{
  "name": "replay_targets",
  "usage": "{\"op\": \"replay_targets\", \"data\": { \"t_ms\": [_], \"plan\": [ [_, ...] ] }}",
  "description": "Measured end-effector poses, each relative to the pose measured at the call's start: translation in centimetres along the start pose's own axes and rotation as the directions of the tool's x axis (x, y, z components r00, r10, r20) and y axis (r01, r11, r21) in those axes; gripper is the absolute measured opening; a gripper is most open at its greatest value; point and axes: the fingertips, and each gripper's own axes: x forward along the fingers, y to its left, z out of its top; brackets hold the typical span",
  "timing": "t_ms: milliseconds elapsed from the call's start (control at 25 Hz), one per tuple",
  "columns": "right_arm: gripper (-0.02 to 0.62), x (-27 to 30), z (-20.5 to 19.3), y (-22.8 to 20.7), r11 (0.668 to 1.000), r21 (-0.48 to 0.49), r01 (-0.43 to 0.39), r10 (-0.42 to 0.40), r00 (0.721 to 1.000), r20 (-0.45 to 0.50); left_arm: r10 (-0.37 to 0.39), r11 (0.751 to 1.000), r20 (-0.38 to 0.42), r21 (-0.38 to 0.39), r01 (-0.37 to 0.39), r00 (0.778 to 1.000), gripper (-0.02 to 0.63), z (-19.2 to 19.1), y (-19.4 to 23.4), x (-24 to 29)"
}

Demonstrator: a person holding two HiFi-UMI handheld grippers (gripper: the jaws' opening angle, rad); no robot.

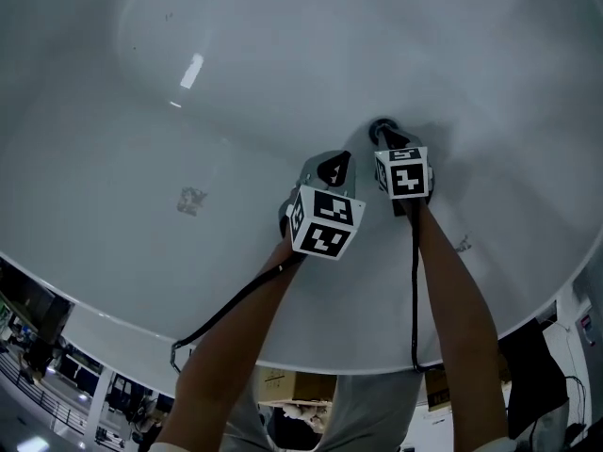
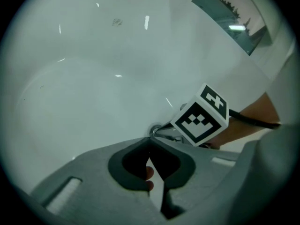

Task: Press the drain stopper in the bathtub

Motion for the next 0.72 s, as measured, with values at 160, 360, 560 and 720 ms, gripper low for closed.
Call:
{"op": "replay_targets", "data": {
  "t_ms": [160, 360, 560, 720],
  "plan": [
    [0.005, 0.1, -0.2, 0.0, 1.0, 0.004, 0.003, -0.003, 1.0, -0.028, 0.003, 1.0, -0.013, 0.017, -0.003, 1.0, 0.0, -0.2, 0.0, -0.1],
    [0.003, -1.3, 0.1, 0.2, 1.0, 0.003, 0.022, -0.022, 1.0, 0.006, 0.004, 0.999, -0.002, 0.033, -0.004, 1.0, 0.0, 0.7, -0.5, -0.9],
    [0.003, -3.9, 0.5, 0.8, 0.994, 0.105, 0.012, -0.017, 0.999, 0.049, -0.012, 0.999, 0.002, 0.052, 0.012, 1.0, 0.0, 1.4, -1.6, -2.7],
    [0.003, -7.3, 2.6, 1.7, 0.992, 0.123, 0.016, -0.03, 0.994, 0.109, -0.026, 0.996, 0.005, 0.084, 0.025, 1.0, 0.0, 2.3, -2.4, -5.1]
  ]
}}
